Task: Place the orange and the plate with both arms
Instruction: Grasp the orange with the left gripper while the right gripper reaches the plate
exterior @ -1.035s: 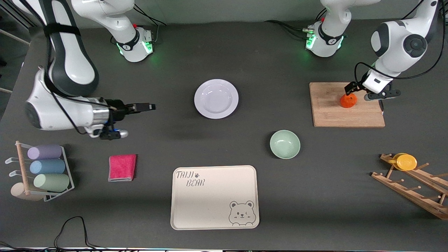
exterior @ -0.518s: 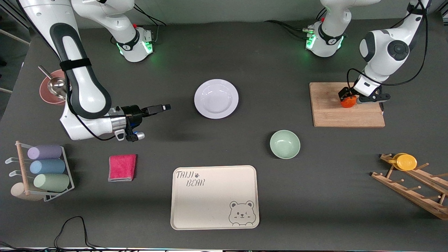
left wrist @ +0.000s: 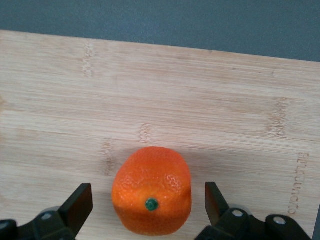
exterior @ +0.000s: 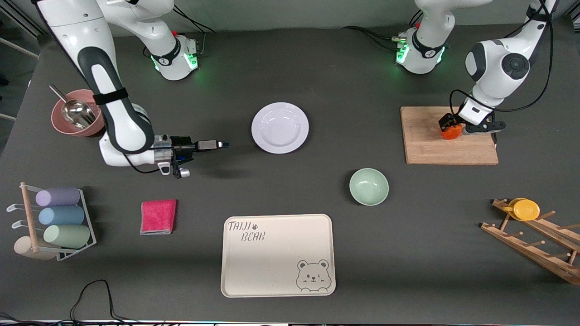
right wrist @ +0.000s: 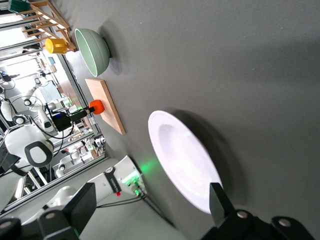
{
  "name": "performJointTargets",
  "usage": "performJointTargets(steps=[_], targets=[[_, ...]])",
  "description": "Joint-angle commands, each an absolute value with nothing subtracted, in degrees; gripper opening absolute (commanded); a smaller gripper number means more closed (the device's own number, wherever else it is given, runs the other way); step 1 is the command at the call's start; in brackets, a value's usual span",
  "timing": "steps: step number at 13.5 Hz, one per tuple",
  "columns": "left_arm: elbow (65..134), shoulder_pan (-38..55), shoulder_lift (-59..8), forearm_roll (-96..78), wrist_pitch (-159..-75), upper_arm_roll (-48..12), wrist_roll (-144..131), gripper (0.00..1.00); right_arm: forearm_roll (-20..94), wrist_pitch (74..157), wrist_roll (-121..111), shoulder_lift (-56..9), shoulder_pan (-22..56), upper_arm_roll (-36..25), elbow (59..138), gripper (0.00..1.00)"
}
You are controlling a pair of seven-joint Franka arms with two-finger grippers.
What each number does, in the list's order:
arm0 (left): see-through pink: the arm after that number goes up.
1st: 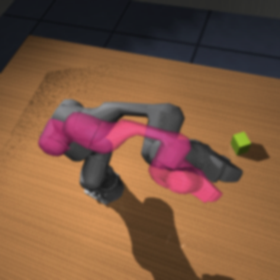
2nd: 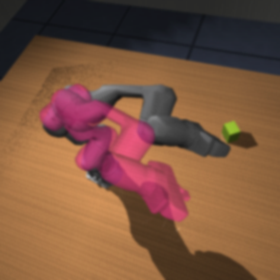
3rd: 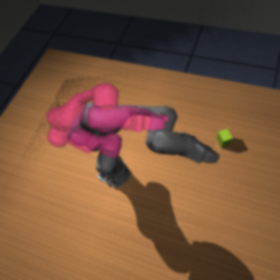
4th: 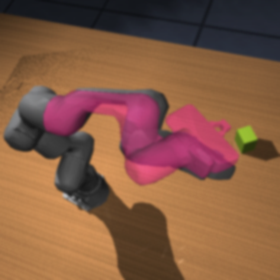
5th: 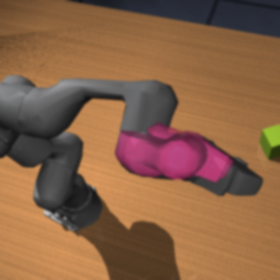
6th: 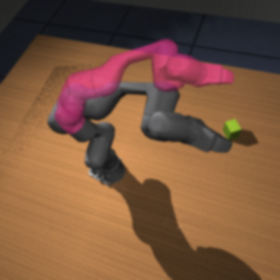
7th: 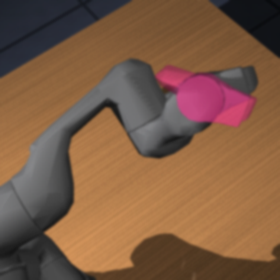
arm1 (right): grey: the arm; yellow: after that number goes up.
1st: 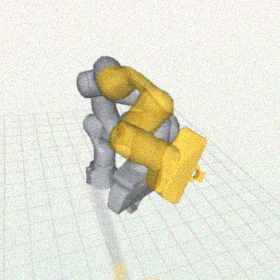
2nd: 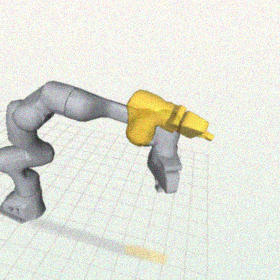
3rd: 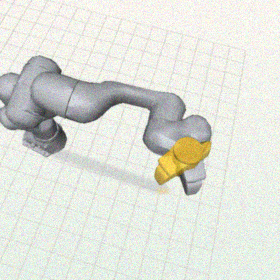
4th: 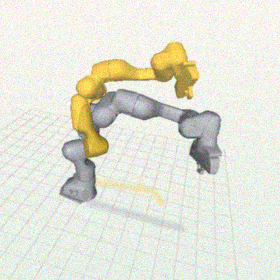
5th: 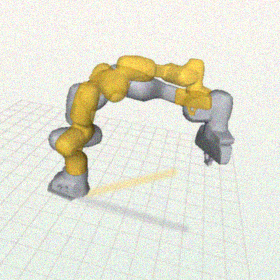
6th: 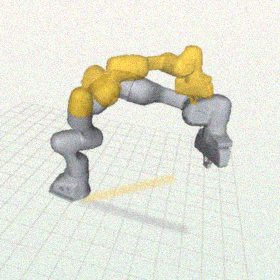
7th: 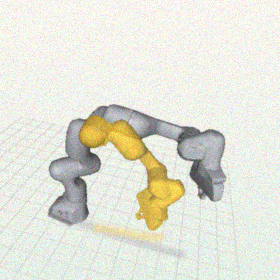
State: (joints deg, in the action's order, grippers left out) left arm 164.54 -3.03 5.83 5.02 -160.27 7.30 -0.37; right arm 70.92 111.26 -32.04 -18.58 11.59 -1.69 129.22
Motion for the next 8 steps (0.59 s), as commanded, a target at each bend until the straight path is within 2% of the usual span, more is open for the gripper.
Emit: performJointTargets(steps=[1, 3, 4, 7, 8], targets=[[169.54, -4.22, 8.0, 5.63, -164.09, 7.12, 0.62, 0.98, 78.37, 113.99, -38.83, -18.45, 15.45, -1.93, 131.66, 1.0], [169.54, -4.31, 7.65, 5.63, -164.09, 7.21, 0.62, 0.96, 80.07, 114.26, -39.46, -18.28, 16.78, -1.93, 131.75, 1.0], [169.54, -4.31, 7.56, 5.63, -164.09, 7.21, 0.53, 0.89, 80.07, 114.0, -40.51, -17.67, 17.14, -1.93, 132.53, 1.0], [169.63, -4.31, 7.12, 5.63, -164.09, 7.12, -0.35, 0.6, 80.07, 114.08, -44.37, -18.19, 17.49, -1.93, 133.86, 1.0], [169.54, -4.31, 7.12, 5.54, -164.09, 7.12, -0.44, 0.43, 80.07, 114.34, -44.82, -18.37, 17.58, -1.93, 133.86, 1.0]])
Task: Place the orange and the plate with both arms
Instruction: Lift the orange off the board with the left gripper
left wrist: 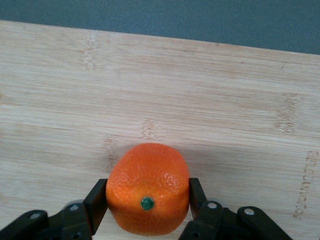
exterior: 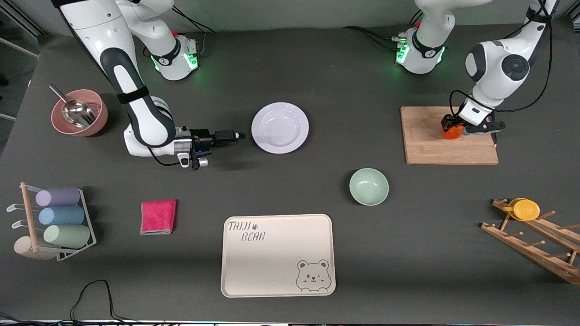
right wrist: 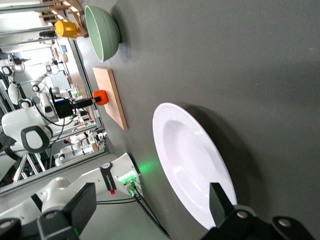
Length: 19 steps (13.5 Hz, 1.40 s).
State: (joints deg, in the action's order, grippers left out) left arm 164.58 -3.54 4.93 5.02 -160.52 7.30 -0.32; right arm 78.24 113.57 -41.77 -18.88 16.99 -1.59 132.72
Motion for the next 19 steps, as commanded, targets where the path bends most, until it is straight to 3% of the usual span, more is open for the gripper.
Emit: performJointTargets(steps=[1, 2, 6, 8, 13, 16, 19], targets=[[169.54, -4.31, 7.03, 5.54, -164.0, 7.12, -0.53, 0.21, 80.07, 114.43, -45.09, -18.37, 17.67, -1.93, 133.86, 1.0], [169.54, -4.31, 7.03, 5.54, -163.92, 7.12, -0.53, 0.01, 80.07, 114.43, -47.26, -18.37, 17.67, -1.93, 134.12, 1.0], [167.88, -4.22, 7.47, 5.45, -162.87, 7.12, 0.26, 0.0, 79.72, 113.9, -52.28, -18.01, 17.67, -2.02, 137.37, 1.0], [164.99, -4.22, 8.78, 5.45, -157.97, 7.21, 0.53, 0.0, 79.72, 114.25, -54.4, -18.98, 17.49, -2.02, 137.11, 1.0], [146.91, -3.61, 12.3, 5.45, -129.35, 6.77, 0.7, 0.0, 80.24, 119.26, -55.72, -19.42, 19.07, -1.76, 136.67, 1.0], [128.21, -1.24, 12.04, 4.84, -106.25, 6.33, 0.62, 0.0, 80.33, 120.59, -57.21, -19.6, 19.16, -1.67, 136.67, 1.0], [113.69, 0.7, 11.08, 4.75, -91.45, 5.54, 0.62, 0.0, 80.42, 120.32, -57.75, -19.86, 18.99, -1.67, 136.67, 1.0]])
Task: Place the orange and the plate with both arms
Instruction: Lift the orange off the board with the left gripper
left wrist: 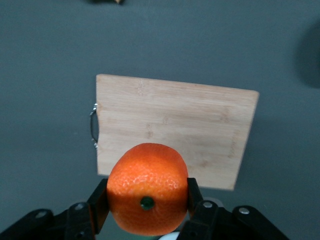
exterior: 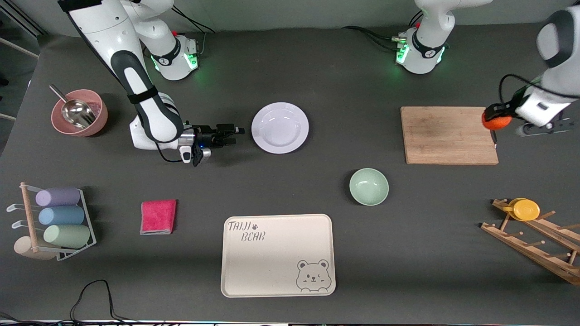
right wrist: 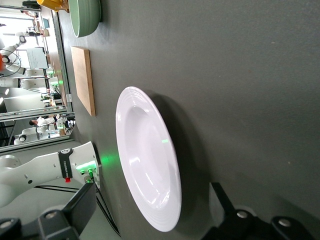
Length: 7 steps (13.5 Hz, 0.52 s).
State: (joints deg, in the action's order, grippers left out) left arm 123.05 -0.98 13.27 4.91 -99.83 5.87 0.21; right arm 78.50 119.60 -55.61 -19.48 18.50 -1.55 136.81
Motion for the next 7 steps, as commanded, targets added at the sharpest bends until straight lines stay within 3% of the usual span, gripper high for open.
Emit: performJointTargets(steps=[1, 3, 7], targets=[[109.99, 0.88, 10.47, 4.75, -87.84, 4.58, 0.53, 0.0, 80.42, 120.24, -57.66, -19.86, 18.98, -1.67, 136.67, 1.0], [105.14, 1.14, 9.67, 3.18, -83.95, 1.51, -0.78, 0.0, 80.42, 120.23, -57.66, -19.78, 18.98, -1.67, 136.67, 1.0], [97.93, 1.14, 4.94, -2.18, -83.5, -11.47, -17.27, 0.0, 80.42, 120.41, -58.01, -19.25, 19.16, -1.67, 136.76, 1.0]])
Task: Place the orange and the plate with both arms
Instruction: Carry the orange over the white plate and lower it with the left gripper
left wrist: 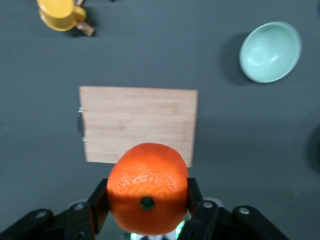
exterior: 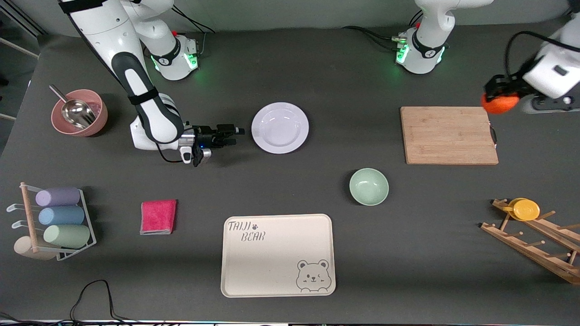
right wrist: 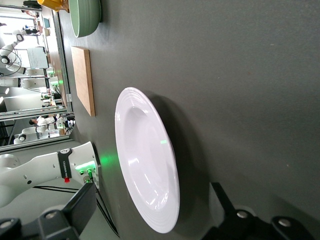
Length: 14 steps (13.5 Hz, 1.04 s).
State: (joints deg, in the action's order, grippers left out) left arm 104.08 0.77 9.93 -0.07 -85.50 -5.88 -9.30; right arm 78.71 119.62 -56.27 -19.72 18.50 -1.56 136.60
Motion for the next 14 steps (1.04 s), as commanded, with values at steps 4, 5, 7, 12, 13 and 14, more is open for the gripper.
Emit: performJointTargets(steps=[4, 5, 7, 12, 13, 14], targets=[[86.6, 3.5, -9.28, -3.43, -87.17, -24.23, -40.11, 0.0, 80.51, 120.5, -58.01, -19.25, 19.25, -1.67, 136.76, 1.0], [84.57, 5.69, -12.97, -3.25, -89.19, -25.56, -44.69, 0.0, 80.51, 120.59, -58.01, -19.25, 19.25, -1.67, 136.76, 1.0], [83.85, 12.36, -17.82, -2.47, -96.2, -25.75, -52.87, 0.0, 80.51, 120.67, -58.01, -19.42, 19.25, -1.67, 136.76, 1.0], [83.94, 25.81, -28.72, 4.56, -110.71, -25.75, -69.84, 0.0, 83.92, 121.29, -58.1, -19.86, 20.92, -1.67, 136.76, 1.0], [84.54, 28.54, -30.74, 6.05, -113.0, -25.66, -72.92, 0.0, 84.11, 121.29, -58.01, -19.86, 21.27, -1.67, 136.76, 1.0], [84.9, 30.74, -32.59, 7.46, -114.42, -25.66, -74.95, 0.0, 84.11, 121.29, -58.09, -19.86, 21.27, -1.67, 136.76, 1.0]])
